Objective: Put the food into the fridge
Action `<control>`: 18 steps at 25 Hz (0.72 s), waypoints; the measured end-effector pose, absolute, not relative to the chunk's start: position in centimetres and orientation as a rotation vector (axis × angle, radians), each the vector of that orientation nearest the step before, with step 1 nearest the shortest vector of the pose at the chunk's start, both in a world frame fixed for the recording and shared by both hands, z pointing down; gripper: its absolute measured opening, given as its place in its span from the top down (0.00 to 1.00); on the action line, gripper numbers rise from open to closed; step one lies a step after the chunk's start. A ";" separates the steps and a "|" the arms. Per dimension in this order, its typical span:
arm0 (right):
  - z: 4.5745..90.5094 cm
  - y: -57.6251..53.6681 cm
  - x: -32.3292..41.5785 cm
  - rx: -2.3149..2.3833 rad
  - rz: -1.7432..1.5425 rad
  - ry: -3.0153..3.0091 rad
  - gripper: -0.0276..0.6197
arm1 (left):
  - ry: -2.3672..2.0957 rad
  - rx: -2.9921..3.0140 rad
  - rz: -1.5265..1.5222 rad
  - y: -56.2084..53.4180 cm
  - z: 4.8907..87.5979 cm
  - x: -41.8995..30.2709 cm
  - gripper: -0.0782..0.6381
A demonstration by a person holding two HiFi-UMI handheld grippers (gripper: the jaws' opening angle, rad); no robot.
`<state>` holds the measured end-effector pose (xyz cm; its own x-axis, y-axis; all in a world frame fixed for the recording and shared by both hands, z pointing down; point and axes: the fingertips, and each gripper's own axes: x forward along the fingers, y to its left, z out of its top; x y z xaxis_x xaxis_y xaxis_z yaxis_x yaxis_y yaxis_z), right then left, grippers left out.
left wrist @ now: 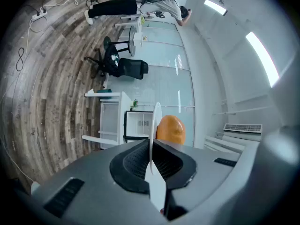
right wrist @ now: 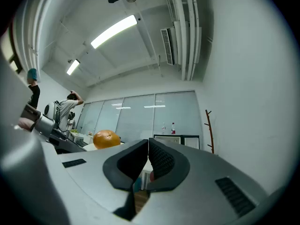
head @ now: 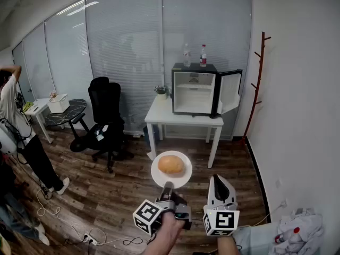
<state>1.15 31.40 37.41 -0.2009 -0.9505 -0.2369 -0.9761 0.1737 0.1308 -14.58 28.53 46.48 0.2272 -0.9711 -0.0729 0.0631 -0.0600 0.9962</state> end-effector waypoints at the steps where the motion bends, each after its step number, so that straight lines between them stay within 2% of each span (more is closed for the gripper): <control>1: 37.5 31.3 1.2 -1.918 0.388 2.329 0.91 | -0.965 1.319 -1.110 28.5 46.5 -14.5 0.84; 18: 37.8 30.4 6.2 -1.904 0.367 2.289 0.91 | -0.984 1.349 -1.114 27.4 45.7 -10.2 0.84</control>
